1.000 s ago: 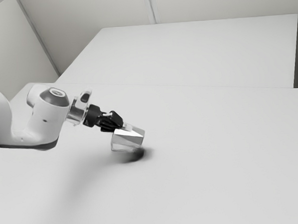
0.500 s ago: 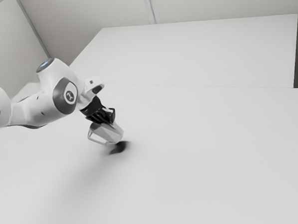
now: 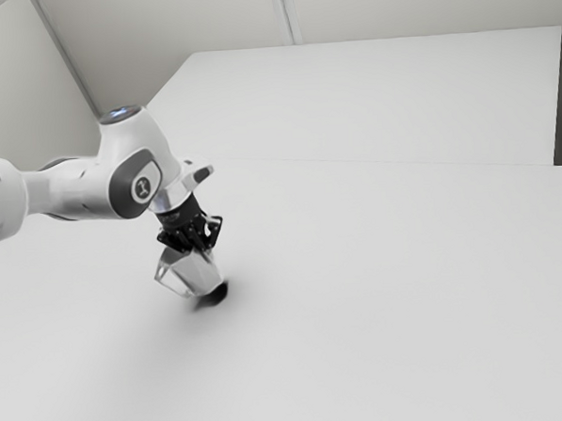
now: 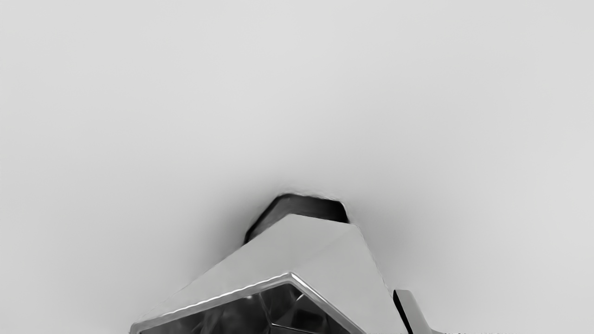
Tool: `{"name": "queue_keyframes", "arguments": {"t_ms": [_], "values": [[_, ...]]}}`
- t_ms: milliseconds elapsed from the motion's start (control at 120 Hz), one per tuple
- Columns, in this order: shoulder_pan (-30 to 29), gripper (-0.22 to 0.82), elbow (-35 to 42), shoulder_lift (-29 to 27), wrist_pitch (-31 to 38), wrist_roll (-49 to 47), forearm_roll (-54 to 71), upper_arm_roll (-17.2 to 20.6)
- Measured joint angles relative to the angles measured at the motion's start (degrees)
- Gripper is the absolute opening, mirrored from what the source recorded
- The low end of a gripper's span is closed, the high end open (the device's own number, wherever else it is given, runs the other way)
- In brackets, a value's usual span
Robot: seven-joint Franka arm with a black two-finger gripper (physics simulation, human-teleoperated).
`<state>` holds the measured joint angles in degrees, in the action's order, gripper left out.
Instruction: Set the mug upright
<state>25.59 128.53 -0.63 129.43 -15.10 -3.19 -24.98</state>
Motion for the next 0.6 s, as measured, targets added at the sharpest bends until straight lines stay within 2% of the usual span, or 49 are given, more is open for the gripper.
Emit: {"name": "queue_keyframes", "arguments": {"t_ms": [275, 600], "values": [[1.1, -0.18, -0.1, 1.0, -2.5, -9.3, 4.8, -0.2], [0.7, -0.18, -0.3, 3.4, -1.7, -15.8, 7.5, -0.1]]}}
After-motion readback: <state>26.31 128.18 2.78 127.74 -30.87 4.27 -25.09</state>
